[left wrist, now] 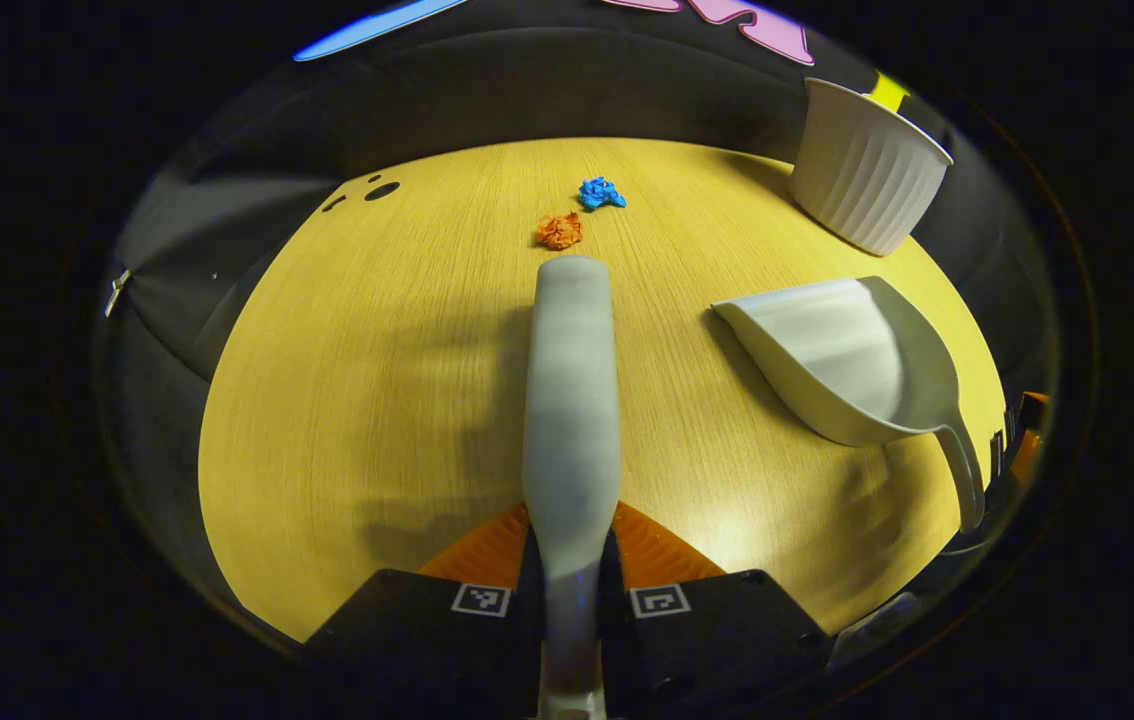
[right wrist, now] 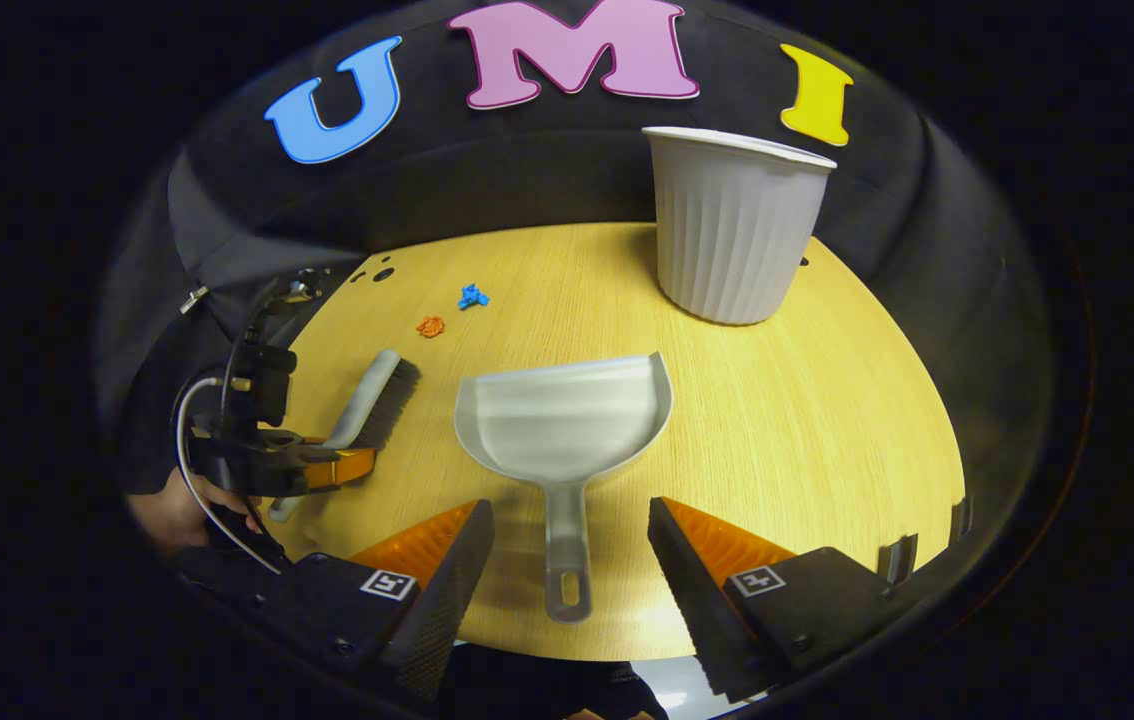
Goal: Pick up the small broom and dustpan from the desktop, sweep the trash into the dustpan with the broom, and then empty the trash into the garbage bin.
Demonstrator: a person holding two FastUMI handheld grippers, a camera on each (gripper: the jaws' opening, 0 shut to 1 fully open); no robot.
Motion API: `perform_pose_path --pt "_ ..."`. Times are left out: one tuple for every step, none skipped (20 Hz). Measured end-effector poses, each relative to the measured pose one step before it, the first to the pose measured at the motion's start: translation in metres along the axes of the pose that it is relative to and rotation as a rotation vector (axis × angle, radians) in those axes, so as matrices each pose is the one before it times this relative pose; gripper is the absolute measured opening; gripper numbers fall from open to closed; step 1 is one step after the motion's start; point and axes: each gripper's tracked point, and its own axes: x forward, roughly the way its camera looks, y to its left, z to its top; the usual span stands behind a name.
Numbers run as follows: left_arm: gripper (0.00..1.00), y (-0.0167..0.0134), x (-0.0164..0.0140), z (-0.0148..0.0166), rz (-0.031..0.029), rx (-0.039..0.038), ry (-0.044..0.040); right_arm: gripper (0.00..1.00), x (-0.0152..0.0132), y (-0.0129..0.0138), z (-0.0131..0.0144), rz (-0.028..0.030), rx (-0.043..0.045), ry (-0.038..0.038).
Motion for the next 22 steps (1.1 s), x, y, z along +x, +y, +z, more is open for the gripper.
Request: perform_pose_path --pt "0.28 -0.00006 -0.00133 0.00023 -0.00855 -0.01971 -0.00697 0.97 0.00339 0.00105 -0.00179 0.00102 -0.00405 0.01198" --pt "0.26 -0.00089 -0.00156 -0.00021 -0.01197 -0.02993 -0.00376 0.97 0.00462 0.00049 -0.00205 -0.00025 -0.00172 0.0144" --pt "0.27 0.00015 -0.00376 -0.00268 -0.00687 -0.03148 -0.00079 0.97 0.0045 -0.00014 -0.0013 0.00075 0.0021 0.00897" --pt "0.27 0.00179 -0.00475 -0.00124 0.00434 -0.02546 -0.00532 0.97 0.00287 -0.00056 -0.001 -0.00051 0.00447 0.00893" --pt "0.25 0.00246 -0.00559 -0.00193 0.00567 -0.01489 -0.00948 0.97 0.00583 -0.00047 -0.00483 -0.00411 0.00412 0.01564" --pt "0.27 0.00029 -0.00691 -0.00042 -0.00328 -0.0138 -0.01093 0.97 0.00438 -0.00366 -0.00406 -0.00885 0.00459 0.01866" --pt "0.26 -0.00076 -0.00658 -0.00187 -0.00624 -0.01351 -0.0089 0.97 0.00208 -0.00205 -0.00256 -0.00781 0.00229 0.01226" --pt "0.26 0.00022 -0.0074 0.00058 -0.00152 -0.00875 -0.01224 0.97 0.00463 -0.00287 -0.003 -0.01305 -0.00431 0.01474" --pt "0.26 0.00147 -0.00648 0.00055 0.00386 -0.00242 -0.01408 0.97 0.00741 -0.00338 -0.00358 -0.01186 -0.00593 0.01587" --pt "0.26 0.00132 -0.0064 0.00132 0.00722 0.00095 -0.01067 0.97 0.00822 -0.00223 -0.00126 -0.00566 -0.00334 0.01417" --pt "0.26 0.00203 -0.00598 0.00016 0.01084 0.00319 -0.00756 0.97 0.00829 -0.00218 -0.00232 -0.00475 -0.00152 0.01732" --pt "0.24 0.00159 -0.00515 0.00133 0.01081 0.00333 -0.00733 0.97 0.00853 -0.00083 -0.00232 -0.00369 -0.00303 0.01998" --pt "0.26 0.00158 -0.00472 0.00017 0.0097 0.00138 -0.00609 0.97 0.00772 -0.00035 -0.00308 -0.0048 -0.01127 0.01959" --pt "0.26 0.00137 -0.00418 0.00096 0.01047 -0.00229 -0.00589 0.97 0.00846 -0.00018 -0.00229 -0.00858 -0.01705 0.02458" --pt "0.27 0.00199 -0.00389 -0.00004 0.01001 -0.00336 -0.00656 0.97 0.00721 0.00027 -0.00306 -0.006 -0.0155 0.02179" --pt "0.26 0.00172 -0.00333 0.00107 0.0103 -0.0038 -0.00731 0.98 0.00659 0.00053 -0.00151 -0.00547 -0.01772 0.01605" --pt "0.26 0.00184 -0.00238 -0.00021 0.01063 -0.00705 -0.00638 0.98 0.00574 0.00076 -0.00058 -0.00691 -0.01524 0.01078" --pt "0.25 0.0015 -0.00239 0.00088 0.00911 -0.01067 -0.00676 0.97 0.00671 -0.00013 -0.00058 -0.00788 -0.00519 0.00718" --pt "0.27 0.00134 -0.00053 -0.00031 0.00645 -0.01251 -0.0078 0.98 0.00595 0.00284 -0.00159 0.00976 0.00385 0.01327" --pt "0.27 0.00064 -0.00147 0.00045 0.00451 -0.01069 -0.0044 0.98 0.0 0.0029 0.00774 -0.00157 0.01859 -0.02675" --pt "0.27 0.00099 0.00029 -0.00177 0.00663 -0.00746 -0.00345 0.98 0.00655 0.00081 0.00284 0.00478 0.00161 0.00662" --pt "0.27 0.00145 -0.00019 -0.00035 0.00821 -0.00547 -0.00195 0.97 -0.00115 -0.00041 0.00276 -0.0026 -0.00224 -0.00074"
